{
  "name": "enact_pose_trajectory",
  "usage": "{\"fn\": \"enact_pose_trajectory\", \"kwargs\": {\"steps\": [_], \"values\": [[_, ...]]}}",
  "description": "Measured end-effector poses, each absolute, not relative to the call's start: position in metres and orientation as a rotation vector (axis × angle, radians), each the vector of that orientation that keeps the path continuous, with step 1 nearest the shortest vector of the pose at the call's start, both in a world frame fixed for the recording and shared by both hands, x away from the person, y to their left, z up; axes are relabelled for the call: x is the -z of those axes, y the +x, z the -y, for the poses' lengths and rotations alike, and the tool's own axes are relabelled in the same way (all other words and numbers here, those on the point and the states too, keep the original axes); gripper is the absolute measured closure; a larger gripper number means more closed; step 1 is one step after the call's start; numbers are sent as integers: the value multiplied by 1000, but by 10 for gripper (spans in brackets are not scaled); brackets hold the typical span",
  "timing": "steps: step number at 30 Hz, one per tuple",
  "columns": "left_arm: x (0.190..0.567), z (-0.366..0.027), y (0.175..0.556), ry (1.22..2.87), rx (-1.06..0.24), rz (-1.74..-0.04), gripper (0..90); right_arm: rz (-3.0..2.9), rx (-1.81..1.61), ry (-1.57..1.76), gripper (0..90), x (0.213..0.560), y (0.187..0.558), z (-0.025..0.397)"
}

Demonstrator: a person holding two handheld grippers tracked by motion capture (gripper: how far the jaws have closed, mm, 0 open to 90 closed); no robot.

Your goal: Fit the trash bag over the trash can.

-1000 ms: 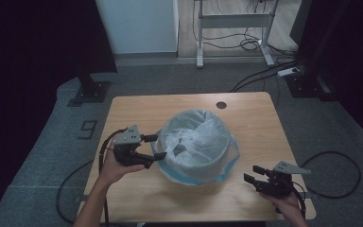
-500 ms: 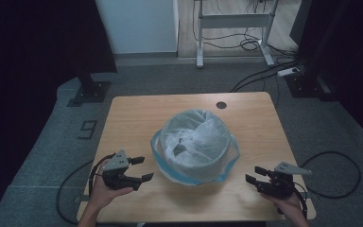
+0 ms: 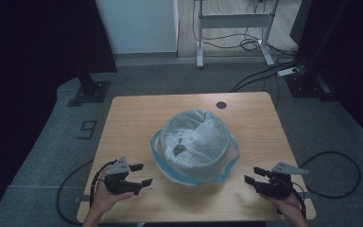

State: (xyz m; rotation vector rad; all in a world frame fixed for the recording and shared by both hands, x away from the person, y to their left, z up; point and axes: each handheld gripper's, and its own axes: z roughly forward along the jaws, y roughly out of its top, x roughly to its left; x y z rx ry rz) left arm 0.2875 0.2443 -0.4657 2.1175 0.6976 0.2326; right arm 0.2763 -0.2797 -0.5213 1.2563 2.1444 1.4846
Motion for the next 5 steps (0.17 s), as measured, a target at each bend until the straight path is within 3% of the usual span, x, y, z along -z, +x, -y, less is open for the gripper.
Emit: {"fn": "enact_pose_trajectory", "kwargs": {"steps": [5], "values": [[471, -239, 292, 2140, -244, -712, 285, -2149, -1472, 1253, 356, 522, 277, 280]]}}
